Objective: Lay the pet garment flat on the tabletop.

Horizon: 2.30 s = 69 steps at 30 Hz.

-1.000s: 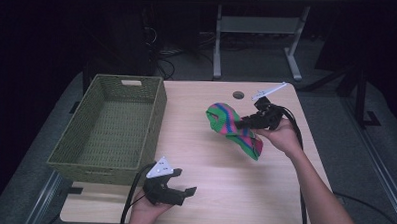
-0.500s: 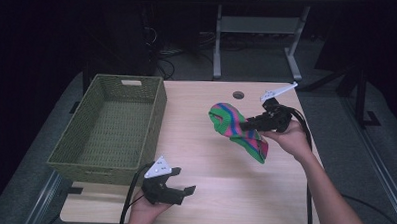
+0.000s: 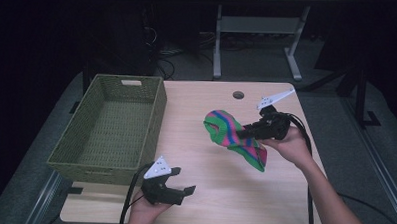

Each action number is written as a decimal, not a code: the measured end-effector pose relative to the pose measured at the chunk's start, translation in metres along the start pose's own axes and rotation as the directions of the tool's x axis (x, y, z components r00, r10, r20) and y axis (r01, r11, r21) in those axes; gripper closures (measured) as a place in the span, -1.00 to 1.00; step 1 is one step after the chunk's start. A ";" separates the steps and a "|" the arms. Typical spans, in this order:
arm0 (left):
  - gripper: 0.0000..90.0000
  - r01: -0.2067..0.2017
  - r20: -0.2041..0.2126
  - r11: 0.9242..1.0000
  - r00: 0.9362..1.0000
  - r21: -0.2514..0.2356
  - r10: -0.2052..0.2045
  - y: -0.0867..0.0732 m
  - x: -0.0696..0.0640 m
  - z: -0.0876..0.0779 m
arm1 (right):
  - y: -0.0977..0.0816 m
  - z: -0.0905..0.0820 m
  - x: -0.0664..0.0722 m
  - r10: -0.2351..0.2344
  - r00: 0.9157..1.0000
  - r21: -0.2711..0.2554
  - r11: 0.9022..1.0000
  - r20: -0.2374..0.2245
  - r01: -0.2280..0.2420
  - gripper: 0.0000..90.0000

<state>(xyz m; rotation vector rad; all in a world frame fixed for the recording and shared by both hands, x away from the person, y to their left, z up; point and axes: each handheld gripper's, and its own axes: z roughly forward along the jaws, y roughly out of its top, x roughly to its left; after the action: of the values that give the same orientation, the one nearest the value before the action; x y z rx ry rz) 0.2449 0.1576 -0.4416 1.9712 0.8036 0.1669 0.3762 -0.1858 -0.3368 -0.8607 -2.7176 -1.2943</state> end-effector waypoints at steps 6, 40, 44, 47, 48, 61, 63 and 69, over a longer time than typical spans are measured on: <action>-0.63 -0.005 -0.010 1.000 1.000 -0.009 0.005 0.000 -0.002 -0.001 | -0.005 0.007 0.015 -0.033 0.999 0.008 0.999 -0.036 0.033 0.64; -0.63 -0.008 0.002 1.000 1.000 -0.016 0.008 0.000 -0.001 -0.002 | -0.067 0.089 0.041 -0.036 0.996 0.200 0.978 -0.081 0.051 0.57; -0.63 -0.007 0.002 1.000 1.000 -0.021 0.007 0.000 -0.002 -0.002 | -0.073 0.095 0.045 -0.037 0.995 0.207 0.977 -0.091 0.056 0.45; -0.63 -0.008 0.002 1.000 1.000 -0.021 0.008 0.000 -0.001 -0.003 | -0.078 0.101 0.047 -0.085 0.991 0.214 0.971 -0.101 0.105 0.31; -0.63 -0.010 0.001 1.000 1.000 -0.020 0.010 0.000 -0.001 -0.003 | -0.079 0.103 0.049 -0.083 0.991 0.218 0.970 -0.101 0.104 0.29; -0.63 -0.003 -0.007 0.999 1.000 -0.033 0.003 0.000 0.001 -0.006 | -0.075 0.089 0.060 -0.134 0.987 0.169 0.974 -0.090 0.148 -0.12; -0.63 -0.001 -0.011 0.999 1.000 -0.038 0.000 0.000 0.001 -0.007 | -0.072 0.085 0.064 -0.140 0.986 0.155 0.976 -0.093 0.153 -0.12; -0.63 0.004 -0.019 0.999 1.000 -0.041 -0.005 0.000 0.002 -0.009 | -0.063 0.086 0.081 -0.197 0.969 0.137 0.966 -0.148 0.217 -0.03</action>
<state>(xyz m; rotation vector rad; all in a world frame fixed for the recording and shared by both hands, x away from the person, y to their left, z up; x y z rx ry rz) 0.2431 0.1654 -0.4370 1.9313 0.8107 0.1981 0.2958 -0.1174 -0.4194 -0.4690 -2.8135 -1.1076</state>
